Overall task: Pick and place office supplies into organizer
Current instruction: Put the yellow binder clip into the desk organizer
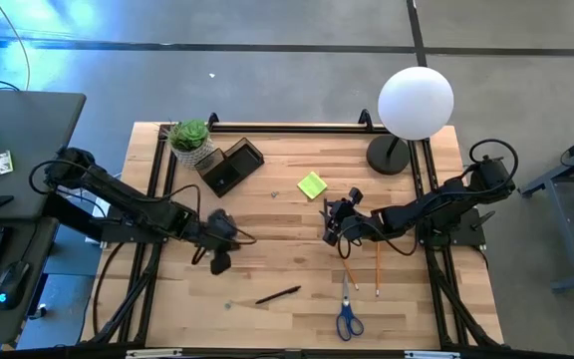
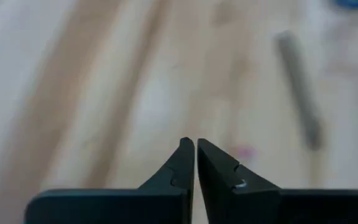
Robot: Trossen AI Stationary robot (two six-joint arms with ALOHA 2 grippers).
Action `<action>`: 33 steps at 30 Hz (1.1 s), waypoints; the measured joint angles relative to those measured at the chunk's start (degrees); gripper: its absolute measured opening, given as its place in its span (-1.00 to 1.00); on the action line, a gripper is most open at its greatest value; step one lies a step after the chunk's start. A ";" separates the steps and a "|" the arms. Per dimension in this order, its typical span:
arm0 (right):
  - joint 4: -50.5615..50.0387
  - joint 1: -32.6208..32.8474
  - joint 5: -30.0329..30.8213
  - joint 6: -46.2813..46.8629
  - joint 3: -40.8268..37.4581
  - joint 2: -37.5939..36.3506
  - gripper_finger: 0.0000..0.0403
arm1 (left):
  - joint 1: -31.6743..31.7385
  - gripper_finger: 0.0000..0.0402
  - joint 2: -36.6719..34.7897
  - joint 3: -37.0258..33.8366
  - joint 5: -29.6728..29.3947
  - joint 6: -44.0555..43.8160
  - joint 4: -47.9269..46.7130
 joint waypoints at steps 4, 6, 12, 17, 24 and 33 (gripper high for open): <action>0.02 0.00 -1.14 0.20 0.00 0.00 -0.34 | -3.98 -0.71 4.15 0.02 0.01 1.43 6.22; 0.05 0.00 -1.42 0.21 0.00 -0.01 -0.34 | -5.74 -0.56 6.49 0.02 -3.10 -0.13 7.32; 0.40 -0.01 -1.43 0.20 0.00 0.00 -0.34 | -9.29 -0.19 13.13 0.02 -5.35 -5.18 12.70; 0.44 -0.02 -1.47 0.20 0.00 0.00 -0.34 | -11.67 -0.08 17.56 0.11 -7.62 -2.59 20.50; 0.46 -0.01 -1.49 0.20 0.00 0.00 -0.34 | -12.42 -0.18 22.66 0.10 -11.66 -2.25 21.78; 0.44 0.00 -1.52 -0.02 0.00 -0.02 -0.34 | -12.45 -0.35 27.51 0.11 -12.51 -2.90 28.02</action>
